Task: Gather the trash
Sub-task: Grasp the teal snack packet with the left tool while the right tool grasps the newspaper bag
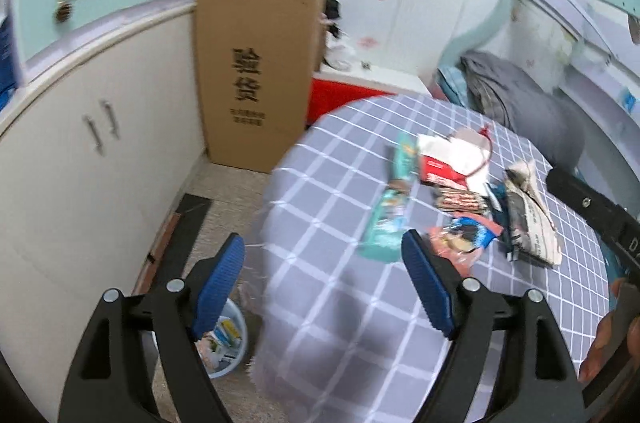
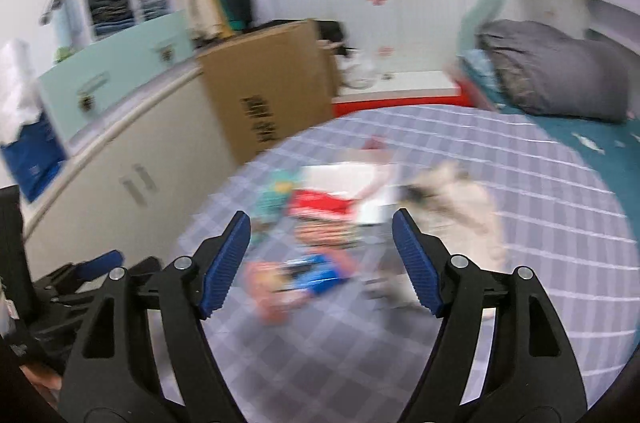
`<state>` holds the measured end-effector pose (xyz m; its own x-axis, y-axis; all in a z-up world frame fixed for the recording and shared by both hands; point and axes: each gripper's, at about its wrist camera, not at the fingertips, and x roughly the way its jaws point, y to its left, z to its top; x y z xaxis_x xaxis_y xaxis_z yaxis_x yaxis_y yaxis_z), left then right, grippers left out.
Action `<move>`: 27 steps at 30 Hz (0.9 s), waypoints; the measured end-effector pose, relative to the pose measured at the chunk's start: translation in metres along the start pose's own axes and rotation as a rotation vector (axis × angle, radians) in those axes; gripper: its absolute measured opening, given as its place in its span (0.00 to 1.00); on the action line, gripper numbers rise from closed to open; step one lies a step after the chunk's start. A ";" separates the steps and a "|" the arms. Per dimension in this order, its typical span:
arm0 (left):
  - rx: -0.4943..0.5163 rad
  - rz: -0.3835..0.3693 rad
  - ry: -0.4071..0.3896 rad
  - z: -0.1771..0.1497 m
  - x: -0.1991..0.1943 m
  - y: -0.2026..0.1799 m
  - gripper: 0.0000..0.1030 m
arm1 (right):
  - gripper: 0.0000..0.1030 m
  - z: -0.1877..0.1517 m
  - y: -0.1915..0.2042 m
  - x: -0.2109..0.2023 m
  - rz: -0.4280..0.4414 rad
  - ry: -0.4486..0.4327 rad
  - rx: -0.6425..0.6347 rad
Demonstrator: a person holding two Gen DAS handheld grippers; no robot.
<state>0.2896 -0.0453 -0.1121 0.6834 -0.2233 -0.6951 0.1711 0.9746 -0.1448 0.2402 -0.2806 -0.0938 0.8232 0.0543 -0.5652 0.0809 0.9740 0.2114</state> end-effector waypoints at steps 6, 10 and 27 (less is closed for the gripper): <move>0.062 -0.005 0.054 0.015 0.043 -0.028 0.76 | 0.70 0.007 -0.046 0.029 -0.059 0.041 0.037; 0.084 0.009 0.083 0.024 0.069 -0.035 0.76 | 0.70 0.009 -0.060 0.046 -0.055 0.070 0.058; 0.093 -0.037 0.103 0.038 0.097 -0.046 0.18 | 0.23 0.014 -0.055 0.080 -0.058 0.140 -0.028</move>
<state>0.3755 -0.1122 -0.1460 0.5999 -0.2507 -0.7598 0.2629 0.9587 -0.1088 0.3092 -0.3325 -0.1394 0.7307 0.0264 -0.6822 0.1087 0.9820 0.1545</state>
